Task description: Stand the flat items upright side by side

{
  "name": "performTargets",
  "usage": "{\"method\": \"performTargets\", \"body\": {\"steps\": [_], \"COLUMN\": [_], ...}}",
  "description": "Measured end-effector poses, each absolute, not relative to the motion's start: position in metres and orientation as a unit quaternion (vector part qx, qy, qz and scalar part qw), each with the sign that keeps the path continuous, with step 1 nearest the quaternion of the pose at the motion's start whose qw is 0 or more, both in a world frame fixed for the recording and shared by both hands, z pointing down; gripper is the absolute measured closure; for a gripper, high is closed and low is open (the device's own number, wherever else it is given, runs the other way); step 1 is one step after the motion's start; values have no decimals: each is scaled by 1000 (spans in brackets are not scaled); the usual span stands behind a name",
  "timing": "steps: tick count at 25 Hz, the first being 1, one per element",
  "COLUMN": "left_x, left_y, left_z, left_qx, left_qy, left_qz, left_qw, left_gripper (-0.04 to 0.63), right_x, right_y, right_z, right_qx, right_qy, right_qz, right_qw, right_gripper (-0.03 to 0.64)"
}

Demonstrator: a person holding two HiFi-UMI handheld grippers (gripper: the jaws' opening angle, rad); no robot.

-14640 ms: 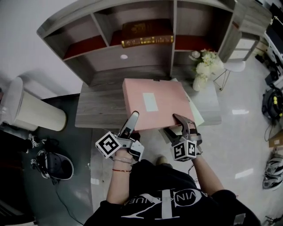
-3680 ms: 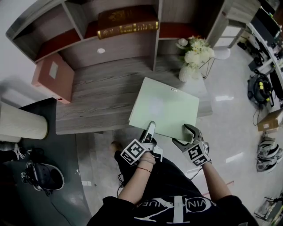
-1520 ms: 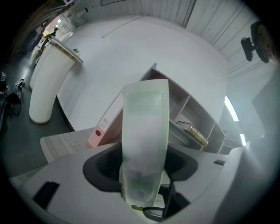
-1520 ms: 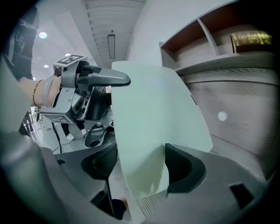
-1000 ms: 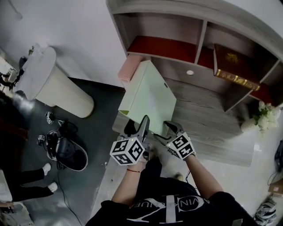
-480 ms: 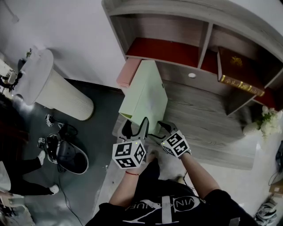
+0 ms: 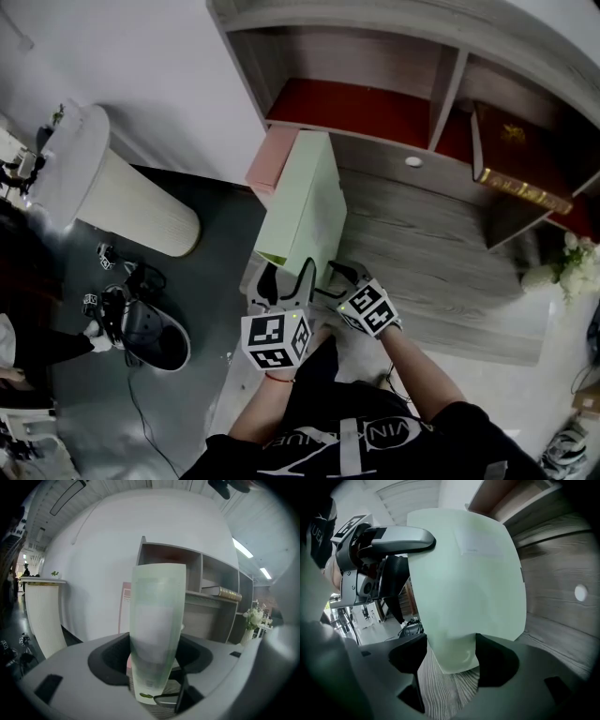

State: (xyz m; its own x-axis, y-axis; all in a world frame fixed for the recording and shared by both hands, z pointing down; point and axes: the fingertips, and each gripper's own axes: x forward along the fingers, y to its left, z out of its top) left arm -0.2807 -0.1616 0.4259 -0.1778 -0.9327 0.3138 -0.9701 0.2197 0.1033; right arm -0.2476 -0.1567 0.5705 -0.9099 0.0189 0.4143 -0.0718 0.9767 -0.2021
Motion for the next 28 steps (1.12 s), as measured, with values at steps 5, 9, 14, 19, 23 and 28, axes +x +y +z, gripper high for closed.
{"method": "performTargets", "body": {"steps": [5,9,14,19,23,28], "left_x": [-281,-282,-289,-293,-299,-305], "left_y": [-175,-186,-199,-210,-214,-218], "left_z": [430,434,434,433,431,432], "left_qx": [623,624,626,637,642,651], "left_qy": [-763,-762,-761,-755,-753,-748], "left_qz": [73,80,90,93,83,79], "left_qw": [157,156,143,122,113,105], "left_gripper": [305,302,296,293,294,295], "right_x": [-252,-255,-266,-276,-283,-289], "right_y": [-170,-182,-194,-204,-212,-224], "right_z": [575,581,580,582,581,581], "right_qx": [22,30,36,38,41,50], "right_qy": [-969,-968,-968,-968,-968,-968], "right_qz": [117,125,129,135,137,142], "right_qw": [215,217,210,209,205,203], "right_gripper": [297,314,314,314,314,314]}}
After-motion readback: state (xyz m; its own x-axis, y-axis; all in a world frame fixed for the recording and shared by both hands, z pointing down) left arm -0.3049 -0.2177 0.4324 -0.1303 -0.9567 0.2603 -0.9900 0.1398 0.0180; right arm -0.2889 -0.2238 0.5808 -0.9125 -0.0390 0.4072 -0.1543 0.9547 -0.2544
